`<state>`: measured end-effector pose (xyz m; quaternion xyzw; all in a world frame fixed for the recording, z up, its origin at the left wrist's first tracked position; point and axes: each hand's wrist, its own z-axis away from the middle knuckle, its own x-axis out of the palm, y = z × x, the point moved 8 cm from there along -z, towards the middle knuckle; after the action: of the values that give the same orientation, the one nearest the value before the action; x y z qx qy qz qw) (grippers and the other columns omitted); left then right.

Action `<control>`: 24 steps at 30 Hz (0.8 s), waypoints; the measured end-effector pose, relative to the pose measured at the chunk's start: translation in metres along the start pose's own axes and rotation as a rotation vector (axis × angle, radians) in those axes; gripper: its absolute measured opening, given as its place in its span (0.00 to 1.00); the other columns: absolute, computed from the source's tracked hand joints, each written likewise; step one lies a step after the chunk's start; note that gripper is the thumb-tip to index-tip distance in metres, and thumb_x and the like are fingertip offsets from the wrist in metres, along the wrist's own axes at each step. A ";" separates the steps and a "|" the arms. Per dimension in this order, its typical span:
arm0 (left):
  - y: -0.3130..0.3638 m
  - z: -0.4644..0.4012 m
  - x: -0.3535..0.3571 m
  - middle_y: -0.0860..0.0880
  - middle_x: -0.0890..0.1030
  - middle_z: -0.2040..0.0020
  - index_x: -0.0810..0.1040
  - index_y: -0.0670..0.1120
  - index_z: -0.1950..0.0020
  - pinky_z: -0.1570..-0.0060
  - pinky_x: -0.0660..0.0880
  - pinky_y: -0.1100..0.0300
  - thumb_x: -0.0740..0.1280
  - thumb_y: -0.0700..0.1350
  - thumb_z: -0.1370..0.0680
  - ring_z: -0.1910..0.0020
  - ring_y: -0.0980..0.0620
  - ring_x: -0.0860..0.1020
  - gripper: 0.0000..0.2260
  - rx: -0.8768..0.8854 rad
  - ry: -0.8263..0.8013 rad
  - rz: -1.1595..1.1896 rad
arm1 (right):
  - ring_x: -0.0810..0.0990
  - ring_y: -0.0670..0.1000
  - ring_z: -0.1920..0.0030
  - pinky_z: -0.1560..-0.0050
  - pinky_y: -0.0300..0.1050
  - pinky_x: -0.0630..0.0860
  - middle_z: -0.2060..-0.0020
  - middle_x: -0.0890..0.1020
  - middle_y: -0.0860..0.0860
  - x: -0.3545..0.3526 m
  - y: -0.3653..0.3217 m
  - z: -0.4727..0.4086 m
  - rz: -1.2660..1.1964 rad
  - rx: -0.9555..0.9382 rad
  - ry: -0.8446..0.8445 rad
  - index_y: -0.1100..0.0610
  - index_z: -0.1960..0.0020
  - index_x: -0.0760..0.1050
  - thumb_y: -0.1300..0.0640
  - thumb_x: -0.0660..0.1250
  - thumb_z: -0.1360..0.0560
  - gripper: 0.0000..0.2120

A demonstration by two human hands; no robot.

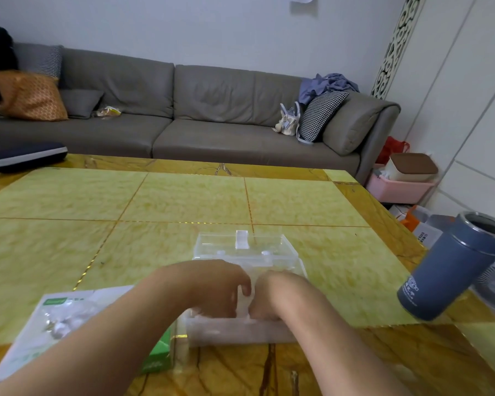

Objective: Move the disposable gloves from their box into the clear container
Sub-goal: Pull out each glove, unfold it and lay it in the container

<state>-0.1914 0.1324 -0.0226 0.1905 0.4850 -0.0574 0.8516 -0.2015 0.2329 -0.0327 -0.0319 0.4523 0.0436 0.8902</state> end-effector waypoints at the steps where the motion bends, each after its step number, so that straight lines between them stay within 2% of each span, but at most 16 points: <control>1: 0.001 0.003 -0.003 0.57 0.82 0.41 0.76 0.56 0.32 0.44 0.81 0.52 0.62 0.39 0.21 0.44 0.51 0.82 0.20 -0.004 0.041 0.025 | 0.79 0.54 0.53 0.49 0.47 0.78 0.49 0.79 0.52 0.002 0.000 -0.004 -0.008 0.010 -0.005 0.54 0.48 0.79 0.53 0.68 0.21 0.05; 3: 0.005 0.009 -0.004 0.54 0.82 0.41 0.80 0.53 0.36 0.41 0.80 0.51 0.57 0.35 0.23 0.42 0.50 0.80 0.22 -0.023 0.083 0.014 | 0.79 0.54 0.55 0.54 0.46 0.77 0.54 0.79 0.51 0.004 -0.001 -0.009 -0.006 0.023 -0.013 0.55 0.53 0.78 0.51 0.68 0.21 0.08; 6: 0.007 0.004 0.009 0.45 0.84 0.43 0.81 0.44 0.37 0.46 0.79 0.52 0.61 0.36 0.21 0.43 0.44 0.81 0.15 -0.108 -0.006 -0.047 | 0.79 0.56 0.46 0.51 0.47 0.75 0.42 0.80 0.54 0.004 0.002 -0.010 0.003 0.052 -0.005 0.55 0.39 0.79 0.49 0.64 0.20 0.14; 8: 0.011 0.001 0.013 0.43 0.81 0.49 0.79 0.39 0.37 0.51 0.72 0.54 0.61 0.36 0.18 0.47 0.42 0.78 0.12 -0.139 -0.059 -0.070 | 0.78 0.57 0.41 0.49 0.48 0.74 0.39 0.78 0.55 0.003 0.003 -0.011 -0.003 0.061 0.012 0.54 0.35 0.78 0.52 0.63 0.20 0.16; 10: 0.016 0.000 0.010 0.46 0.77 0.56 0.78 0.39 0.40 0.53 0.69 0.55 0.59 0.36 0.18 0.52 0.44 0.74 0.11 -0.158 -0.066 -0.037 | 0.79 0.58 0.44 0.50 0.48 0.74 0.38 0.79 0.56 0.005 0.002 -0.011 -0.005 0.055 0.028 0.54 0.36 0.78 0.54 0.63 0.21 0.15; 13: 0.017 0.006 0.006 0.48 0.74 0.60 0.73 0.41 0.53 0.53 0.70 0.55 0.58 0.36 0.18 0.56 0.47 0.74 0.07 -0.185 -0.047 -0.005 | 0.79 0.59 0.46 0.51 0.49 0.74 0.39 0.81 0.57 0.005 -0.002 -0.012 0.004 0.021 0.071 0.56 0.39 0.79 0.57 0.61 0.21 0.14; 14: 0.017 0.009 0.004 0.47 0.75 0.59 0.73 0.40 0.55 0.52 0.71 0.54 0.58 0.35 0.18 0.55 0.46 0.76 0.08 -0.177 -0.040 0.003 | 0.80 0.59 0.46 0.51 0.49 0.74 0.43 0.82 0.56 0.003 -0.001 -0.011 0.003 0.017 0.086 0.56 0.40 0.80 0.58 0.61 0.20 0.12; 15: 0.014 0.016 0.002 0.46 0.78 0.54 0.77 0.41 0.51 0.50 0.74 0.53 0.58 0.35 0.19 0.51 0.45 0.78 0.08 -0.169 -0.014 0.014 | 0.80 0.58 0.47 0.52 0.49 0.74 0.48 0.81 0.54 0.002 -0.003 -0.008 0.002 0.021 0.084 0.56 0.44 0.79 0.58 0.60 0.19 0.10; 17: 0.009 0.033 -0.009 0.48 0.82 0.42 0.80 0.45 0.38 0.42 0.79 0.52 0.57 0.35 0.21 0.42 0.47 0.81 0.17 -0.129 0.117 0.126 | 0.80 0.56 0.53 0.55 0.48 0.75 0.57 0.78 0.52 -0.004 -0.002 0.002 -0.015 0.045 0.111 0.56 0.52 0.77 0.61 0.60 0.20 0.07; 18: 0.003 0.045 -0.017 0.52 0.84 0.42 0.80 0.49 0.36 0.41 0.79 0.53 0.56 0.35 0.22 0.43 0.51 0.81 0.20 -0.097 0.209 0.225 | 0.79 0.55 0.54 0.55 0.47 0.76 0.58 0.77 0.52 -0.009 -0.003 0.010 -0.046 0.039 0.157 0.56 0.52 0.76 0.62 0.59 0.21 0.07; 20: -0.017 0.079 -0.031 0.57 0.86 0.51 0.83 0.53 0.44 0.44 0.81 0.55 0.57 0.35 0.21 0.51 0.60 0.83 0.19 -0.051 0.398 0.440 | 0.80 0.54 0.55 0.55 0.47 0.78 0.57 0.76 0.51 -0.021 -0.006 0.031 -0.099 0.007 0.288 0.55 0.50 0.75 0.63 0.58 0.23 0.09; 21: -0.034 0.099 -0.038 0.58 0.86 0.55 0.83 0.54 0.49 0.48 0.82 0.53 0.58 0.36 0.20 0.55 0.61 0.83 0.18 -0.060 0.504 0.523 | 0.79 0.53 0.56 0.57 0.46 0.77 0.58 0.75 0.50 -0.026 -0.009 0.042 -0.095 -0.017 0.359 0.55 0.53 0.73 0.64 0.57 0.23 0.08; 23: -0.074 0.132 -0.042 0.58 0.85 0.58 0.82 0.56 0.52 0.52 0.83 0.51 0.63 0.39 0.19 0.57 0.59 0.84 0.13 -0.132 0.664 0.562 | 0.78 0.52 0.61 0.63 0.46 0.72 0.60 0.76 0.50 -0.035 -0.016 0.063 -0.052 -0.046 0.497 0.55 0.56 0.73 0.64 0.57 0.24 0.08; 24: -0.094 0.148 -0.040 0.58 0.85 0.57 0.82 0.57 0.52 0.53 0.84 0.52 0.66 0.42 0.19 0.57 0.58 0.84 0.10 -0.178 0.699 0.537 | 0.78 0.52 0.60 0.64 0.46 0.71 0.58 0.77 0.50 -0.039 -0.023 0.071 -0.035 -0.059 0.556 0.54 0.54 0.75 0.64 0.58 0.24 0.09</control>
<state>-0.1202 -0.0137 0.0534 0.2434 0.6800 0.2756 0.6344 -0.1653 0.2152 0.0411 -0.0762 0.6771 0.0310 0.7313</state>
